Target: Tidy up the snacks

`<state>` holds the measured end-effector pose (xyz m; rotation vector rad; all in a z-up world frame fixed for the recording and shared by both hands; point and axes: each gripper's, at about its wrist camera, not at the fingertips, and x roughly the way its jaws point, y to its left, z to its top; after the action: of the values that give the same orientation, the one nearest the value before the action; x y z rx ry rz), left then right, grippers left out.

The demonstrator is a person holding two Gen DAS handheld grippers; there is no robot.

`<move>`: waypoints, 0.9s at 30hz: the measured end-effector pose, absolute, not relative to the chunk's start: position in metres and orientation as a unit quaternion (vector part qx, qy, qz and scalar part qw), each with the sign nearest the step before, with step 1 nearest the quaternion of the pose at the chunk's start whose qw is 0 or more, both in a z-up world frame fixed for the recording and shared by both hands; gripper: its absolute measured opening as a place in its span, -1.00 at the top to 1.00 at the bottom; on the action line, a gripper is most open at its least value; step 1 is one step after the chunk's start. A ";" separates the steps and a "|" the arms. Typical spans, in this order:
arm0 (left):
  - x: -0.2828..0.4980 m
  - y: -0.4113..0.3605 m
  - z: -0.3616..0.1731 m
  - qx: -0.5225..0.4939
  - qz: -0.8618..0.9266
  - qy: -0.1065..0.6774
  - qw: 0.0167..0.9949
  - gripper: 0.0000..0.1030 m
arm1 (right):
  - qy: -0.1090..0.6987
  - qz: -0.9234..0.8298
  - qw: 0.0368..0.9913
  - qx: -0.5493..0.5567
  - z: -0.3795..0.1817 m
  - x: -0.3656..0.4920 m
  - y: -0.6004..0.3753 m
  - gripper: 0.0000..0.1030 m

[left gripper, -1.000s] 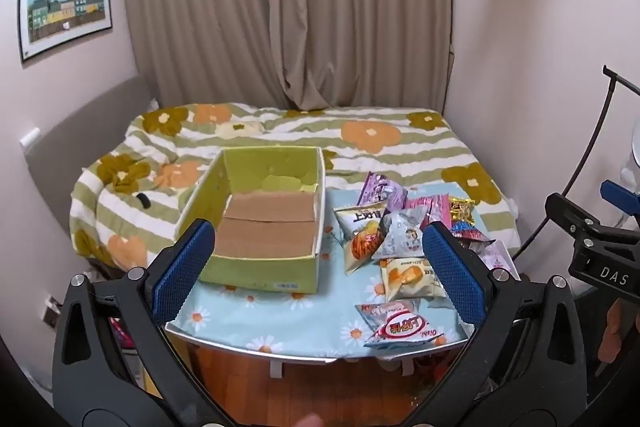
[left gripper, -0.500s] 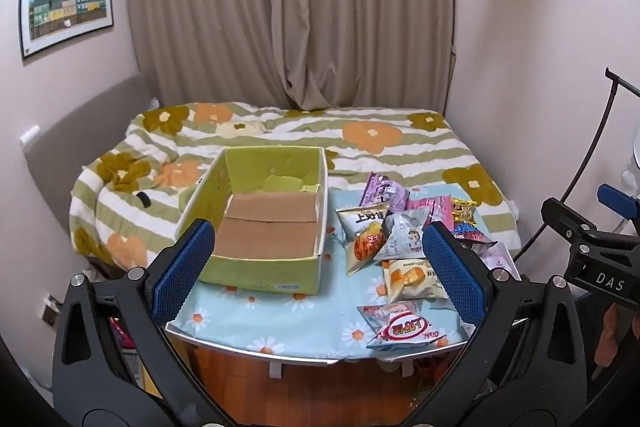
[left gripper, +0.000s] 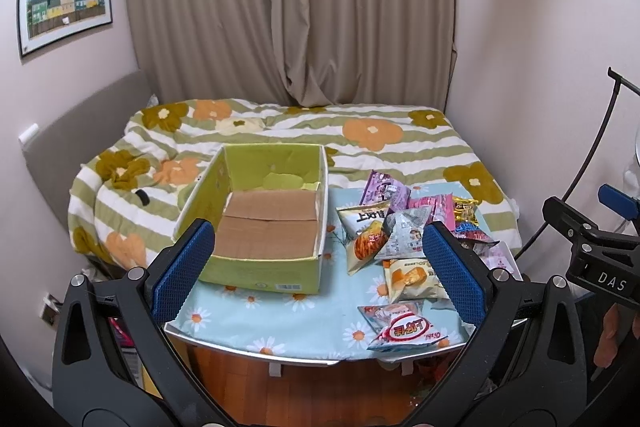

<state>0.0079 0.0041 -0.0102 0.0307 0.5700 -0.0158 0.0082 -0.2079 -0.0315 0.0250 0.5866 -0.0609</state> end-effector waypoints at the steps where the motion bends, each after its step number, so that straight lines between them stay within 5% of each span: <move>1: 0.008 0.005 -0.010 0.013 -0.009 0.282 0.959 -0.99 | 0.289 -0.030 0.957 0.012 -0.031 0.008 -0.208 -0.99; 27: 0.012 0.007 -0.008 0.022 -0.013 0.276 0.961 -0.99 | 0.287 -0.033 0.957 0.018 -0.037 0.007 -0.203 -0.99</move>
<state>0.0117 0.0069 -0.0078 0.0452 0.5593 -0.0273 0.0075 -0.2032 -0.0372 0.0361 0.5832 -0.0671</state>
